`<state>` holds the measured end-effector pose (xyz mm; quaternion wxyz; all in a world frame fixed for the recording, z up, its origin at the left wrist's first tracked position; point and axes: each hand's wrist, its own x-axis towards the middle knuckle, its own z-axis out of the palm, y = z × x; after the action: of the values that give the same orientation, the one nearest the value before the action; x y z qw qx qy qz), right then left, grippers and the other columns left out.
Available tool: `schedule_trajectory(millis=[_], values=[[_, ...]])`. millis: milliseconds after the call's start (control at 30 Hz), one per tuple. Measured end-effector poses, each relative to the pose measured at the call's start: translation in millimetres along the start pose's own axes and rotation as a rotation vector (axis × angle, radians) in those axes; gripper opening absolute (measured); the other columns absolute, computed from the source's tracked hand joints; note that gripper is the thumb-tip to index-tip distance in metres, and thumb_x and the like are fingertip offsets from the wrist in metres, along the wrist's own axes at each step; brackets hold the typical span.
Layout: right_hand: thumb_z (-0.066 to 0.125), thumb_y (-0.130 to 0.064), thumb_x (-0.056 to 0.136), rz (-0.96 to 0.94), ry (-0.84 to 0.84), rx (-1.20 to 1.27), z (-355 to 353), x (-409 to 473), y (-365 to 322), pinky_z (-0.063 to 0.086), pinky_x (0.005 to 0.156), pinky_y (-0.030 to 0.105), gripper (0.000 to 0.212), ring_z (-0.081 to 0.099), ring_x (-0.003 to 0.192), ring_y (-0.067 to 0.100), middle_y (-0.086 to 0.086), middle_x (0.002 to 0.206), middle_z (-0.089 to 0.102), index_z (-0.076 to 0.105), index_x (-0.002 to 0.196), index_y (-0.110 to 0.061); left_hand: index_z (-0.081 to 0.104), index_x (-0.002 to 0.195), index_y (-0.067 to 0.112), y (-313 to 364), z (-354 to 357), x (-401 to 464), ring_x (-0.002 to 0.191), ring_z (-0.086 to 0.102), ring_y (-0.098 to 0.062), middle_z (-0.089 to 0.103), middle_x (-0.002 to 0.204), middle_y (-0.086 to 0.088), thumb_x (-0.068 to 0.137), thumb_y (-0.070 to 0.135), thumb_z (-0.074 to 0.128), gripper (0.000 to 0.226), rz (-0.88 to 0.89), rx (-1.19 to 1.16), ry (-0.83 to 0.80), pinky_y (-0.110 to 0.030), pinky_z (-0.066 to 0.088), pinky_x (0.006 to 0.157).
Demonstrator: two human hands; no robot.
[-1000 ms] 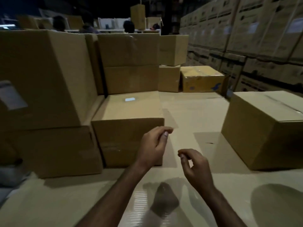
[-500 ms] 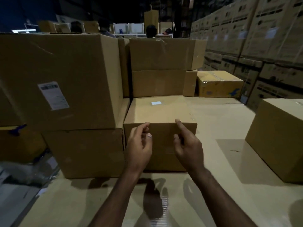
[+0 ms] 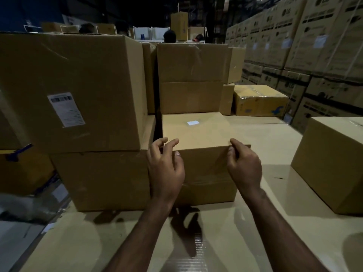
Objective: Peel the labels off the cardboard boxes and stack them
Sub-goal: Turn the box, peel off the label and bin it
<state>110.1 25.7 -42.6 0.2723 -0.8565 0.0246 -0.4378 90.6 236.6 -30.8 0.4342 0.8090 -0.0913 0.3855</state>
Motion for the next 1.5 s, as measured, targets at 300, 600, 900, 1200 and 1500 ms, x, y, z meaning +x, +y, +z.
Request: schedule_trajectory(millis=[300,600,900,1200,1500], values=[[0.054,-0.046,0.096,0.368,-0.019,-0.005,-7.6,44.7,4.9,0.044,0.096,0.045,0.055,0.045,0.125,0.033,0.019,0.135,0.047,0.048,0.141,-0.013,0.024,0.156,0.012,14.6,10.0,19.9,0.142,0.035,-0.028,0.022,0.161,-0.013,0.102,0.039,0.048,0.065,-0.394,-0.064,-0.118,-0.028,0.034,0.101],[0.054,-0.055,0.093,0.712,-0.360,0.358,-13.2,54.3,8.3,0.047,0.103,0.048,0.071,0.051,0.126,0.031,0.014,0.142,0.052,0.043,0.145,-0.008,0.027,0.154,0.004,19.1,1.0,32.0,0.123,0.053,-0.031,0.050,0.144,-0.018,0.108,0.031,0.037,0.055,-0.610,-0.094,-0.265,-0.026,0.034,0.088],[0.047,-0.066,0.089,0.598,-0.246,0.193,-92.1,21.8,22.7,0.053,0.088,0.043,0.074,0.061,0.112,0.029,0.014,0.123,0.064,0.057,0.130,-0.005,0.027,0.154,0.011,50.7,1.0,17.2,0.124,0.052,-0.023,0.049,0.144,-0.009,0.108,0.034,0.035,0.052,-0.501,-0.239,-0.365,-0.033,0.044,0.091],[0.052,-0.045,0.098,0.606,0.145,0.033,-206.1,-44.4,54.4,0.056,0.071,0.033,0.044,0.065,0.097,0.017,0.003,0.110,0.068,0.062,0.125,-0.011,0.031,0.154,0.014,115.2,55.3,-45.5,0.124,0.053,-0.010,0.052,0.143,0.002,0.107,0.026,0.042,0.051,-0.353,-0.545,-0.502,-0.024,0.044,0.102],[0.053,-0.044,0.091,0.571,0.234,-0.017,-276.5,-93.5,84.2,0.055,0.077,0.032,0.041,0.065,0.092,0.013,-0.001,0.100,0.070,0.068,0.117,-0.016,0.039,0.147,0.012,161.8,70.9,-96.6,0.116,0.059,-0.006,0.058,0.134,0.000,0.102,0.015,0.051,0.047,-0.341,-0.677,-0.543,-0.024,0.053,0.094]])
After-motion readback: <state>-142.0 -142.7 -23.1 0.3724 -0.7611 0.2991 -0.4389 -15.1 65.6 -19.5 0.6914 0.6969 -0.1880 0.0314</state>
